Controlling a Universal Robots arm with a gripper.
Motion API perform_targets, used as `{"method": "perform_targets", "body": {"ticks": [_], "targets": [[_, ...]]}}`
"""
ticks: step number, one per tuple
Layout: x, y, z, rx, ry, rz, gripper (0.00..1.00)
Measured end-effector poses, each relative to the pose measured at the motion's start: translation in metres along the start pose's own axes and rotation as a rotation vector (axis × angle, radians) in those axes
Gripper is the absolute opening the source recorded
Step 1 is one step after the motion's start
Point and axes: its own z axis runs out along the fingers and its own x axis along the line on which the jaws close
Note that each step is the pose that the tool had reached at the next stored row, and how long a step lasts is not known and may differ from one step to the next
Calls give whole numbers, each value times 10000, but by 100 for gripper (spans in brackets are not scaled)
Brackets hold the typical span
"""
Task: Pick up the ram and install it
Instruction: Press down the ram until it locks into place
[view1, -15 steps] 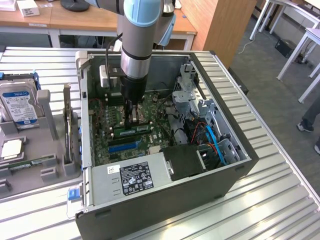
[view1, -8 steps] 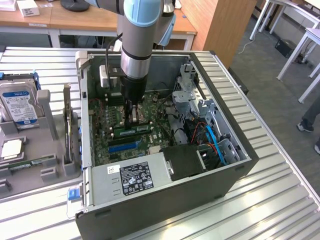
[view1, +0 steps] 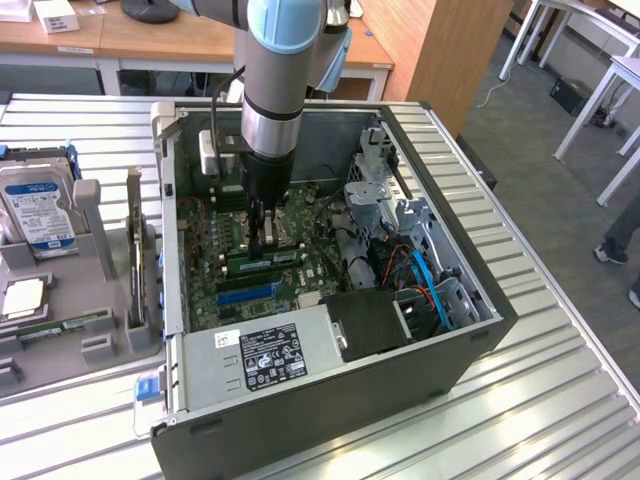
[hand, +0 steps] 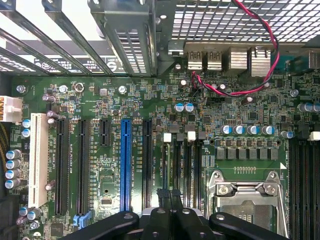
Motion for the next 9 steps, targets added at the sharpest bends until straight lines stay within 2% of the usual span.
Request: {"method": "perform_targets", "body": {"ticks": [9], "targets": [[1,-1,21,-2,4,0,11]]}}
